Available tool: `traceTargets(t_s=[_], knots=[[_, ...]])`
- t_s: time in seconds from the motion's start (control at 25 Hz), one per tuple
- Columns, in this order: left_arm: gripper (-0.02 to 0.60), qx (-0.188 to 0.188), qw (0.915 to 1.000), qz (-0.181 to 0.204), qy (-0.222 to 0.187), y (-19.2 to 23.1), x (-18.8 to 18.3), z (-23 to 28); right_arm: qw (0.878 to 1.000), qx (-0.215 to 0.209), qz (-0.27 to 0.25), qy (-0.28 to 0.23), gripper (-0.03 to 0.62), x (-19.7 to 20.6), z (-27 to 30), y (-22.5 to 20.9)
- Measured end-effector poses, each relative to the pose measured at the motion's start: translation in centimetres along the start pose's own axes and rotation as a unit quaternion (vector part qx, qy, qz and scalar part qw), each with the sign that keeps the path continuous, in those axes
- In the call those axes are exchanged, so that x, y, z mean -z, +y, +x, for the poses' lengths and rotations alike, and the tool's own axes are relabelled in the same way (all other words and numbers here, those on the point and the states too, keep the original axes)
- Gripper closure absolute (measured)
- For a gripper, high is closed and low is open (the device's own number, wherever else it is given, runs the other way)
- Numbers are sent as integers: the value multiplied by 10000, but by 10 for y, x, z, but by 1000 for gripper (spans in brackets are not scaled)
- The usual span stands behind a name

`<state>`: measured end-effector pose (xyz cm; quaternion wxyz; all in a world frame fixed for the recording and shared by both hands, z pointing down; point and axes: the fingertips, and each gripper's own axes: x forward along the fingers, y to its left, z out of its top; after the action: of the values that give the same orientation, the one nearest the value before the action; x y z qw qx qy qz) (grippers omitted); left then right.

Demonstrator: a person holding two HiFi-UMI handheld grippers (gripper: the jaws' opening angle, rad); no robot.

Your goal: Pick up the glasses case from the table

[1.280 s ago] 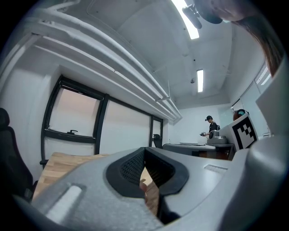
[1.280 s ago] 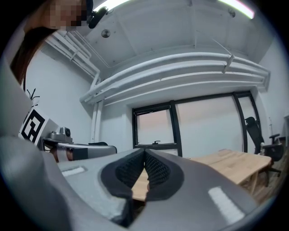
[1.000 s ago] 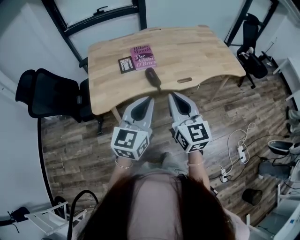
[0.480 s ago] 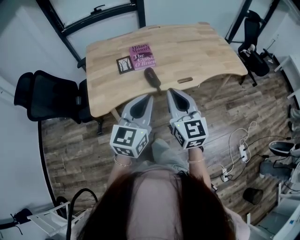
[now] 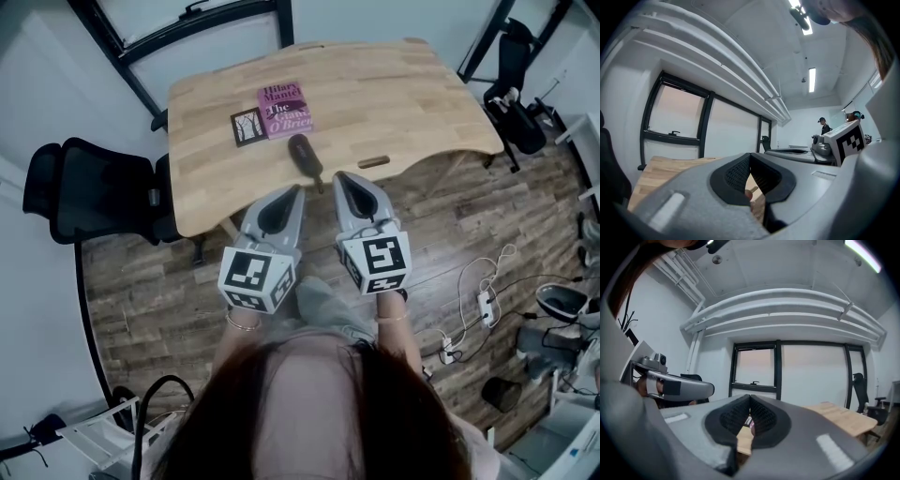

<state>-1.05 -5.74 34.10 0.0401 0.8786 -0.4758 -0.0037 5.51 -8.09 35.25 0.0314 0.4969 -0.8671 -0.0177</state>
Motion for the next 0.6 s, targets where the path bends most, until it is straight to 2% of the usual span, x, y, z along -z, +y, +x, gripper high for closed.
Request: traceTargets(t_s=[0.6], knots=[[572, -210, 9997, -54, 95, 49, 7, 47, 9993, -134, -134, 335, 591, 24, 60, -19]])
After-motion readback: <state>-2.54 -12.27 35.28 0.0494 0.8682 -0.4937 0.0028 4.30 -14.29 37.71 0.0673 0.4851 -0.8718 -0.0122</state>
